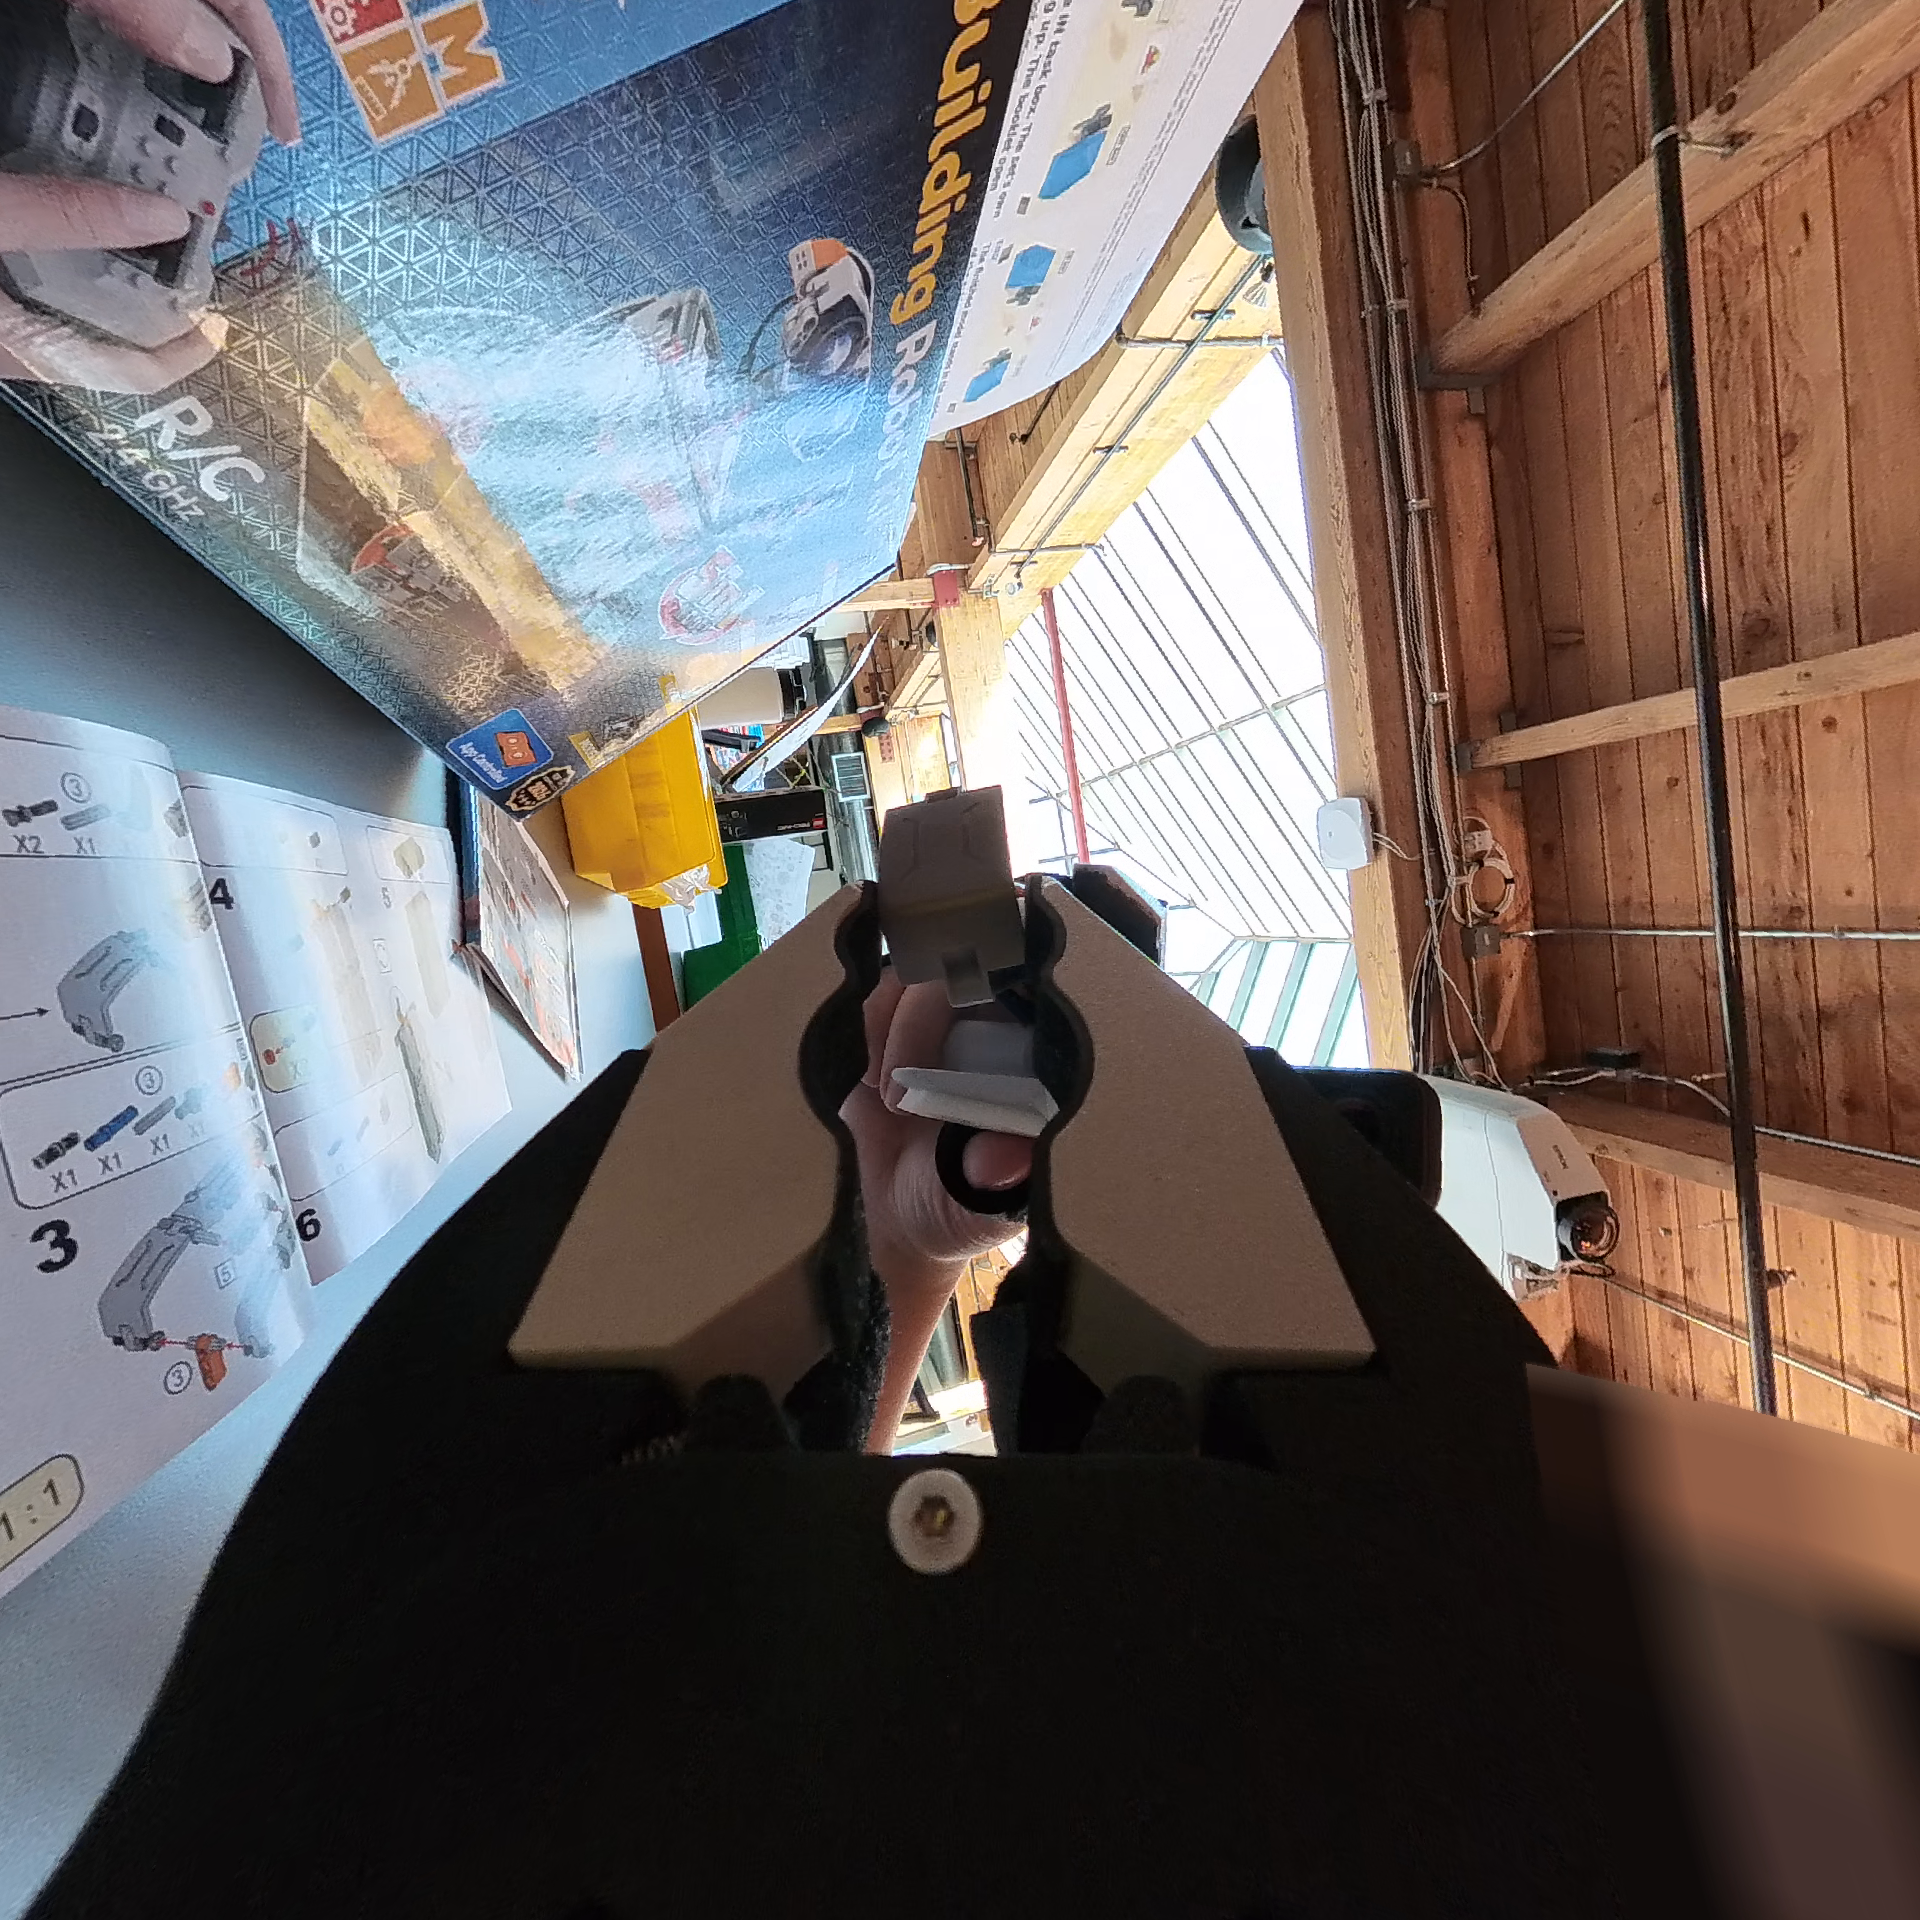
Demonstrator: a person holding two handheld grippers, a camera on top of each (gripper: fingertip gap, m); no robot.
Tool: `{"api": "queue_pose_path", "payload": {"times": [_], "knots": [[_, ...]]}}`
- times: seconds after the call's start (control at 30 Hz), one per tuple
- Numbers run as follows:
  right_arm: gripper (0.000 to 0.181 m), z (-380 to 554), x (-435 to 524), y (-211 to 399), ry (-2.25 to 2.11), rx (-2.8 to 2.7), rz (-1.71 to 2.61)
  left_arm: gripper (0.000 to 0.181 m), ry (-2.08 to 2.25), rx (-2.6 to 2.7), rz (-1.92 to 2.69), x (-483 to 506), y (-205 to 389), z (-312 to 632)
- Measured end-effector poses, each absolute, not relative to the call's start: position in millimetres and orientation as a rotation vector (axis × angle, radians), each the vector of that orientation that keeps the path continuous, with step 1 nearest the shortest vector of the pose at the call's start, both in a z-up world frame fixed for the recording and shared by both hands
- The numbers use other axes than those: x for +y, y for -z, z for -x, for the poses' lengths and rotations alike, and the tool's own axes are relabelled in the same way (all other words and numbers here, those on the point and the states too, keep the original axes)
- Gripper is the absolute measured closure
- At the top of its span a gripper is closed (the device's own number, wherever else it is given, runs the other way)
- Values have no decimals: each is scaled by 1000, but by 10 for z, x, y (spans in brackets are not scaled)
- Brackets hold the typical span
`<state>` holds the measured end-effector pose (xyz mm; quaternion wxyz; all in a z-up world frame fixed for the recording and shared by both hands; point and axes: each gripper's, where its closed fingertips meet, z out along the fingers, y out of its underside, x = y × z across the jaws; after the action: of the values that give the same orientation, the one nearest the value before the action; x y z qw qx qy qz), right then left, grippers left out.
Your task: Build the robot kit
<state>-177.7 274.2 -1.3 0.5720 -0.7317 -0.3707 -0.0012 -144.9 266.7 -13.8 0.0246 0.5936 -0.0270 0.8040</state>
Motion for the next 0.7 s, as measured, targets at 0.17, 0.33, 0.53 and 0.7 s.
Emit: {"api": "queue_pose_path", "payload": {"times": [0.17, 0.33, 0.53, 0.7], "knots": [[154, 1792, 2730, -109, -11, -841, 1658, 156, -2488, -85, -1836, 2667, 138, 1449], [148, 1680, 2660, -497, -249, -601, 1581, 156, -2493, -80, -1828, 2666, 125, 1454], [133, 1618, 2479, -532, -59, -745, 1558, 156, -2507, -76, -1799, 2661, 56, 1481], [132, 1718, 2393, -328, 459, -1143, 1472, 156, -2531, -93, -1769, 2636, -63, 1520]]}}
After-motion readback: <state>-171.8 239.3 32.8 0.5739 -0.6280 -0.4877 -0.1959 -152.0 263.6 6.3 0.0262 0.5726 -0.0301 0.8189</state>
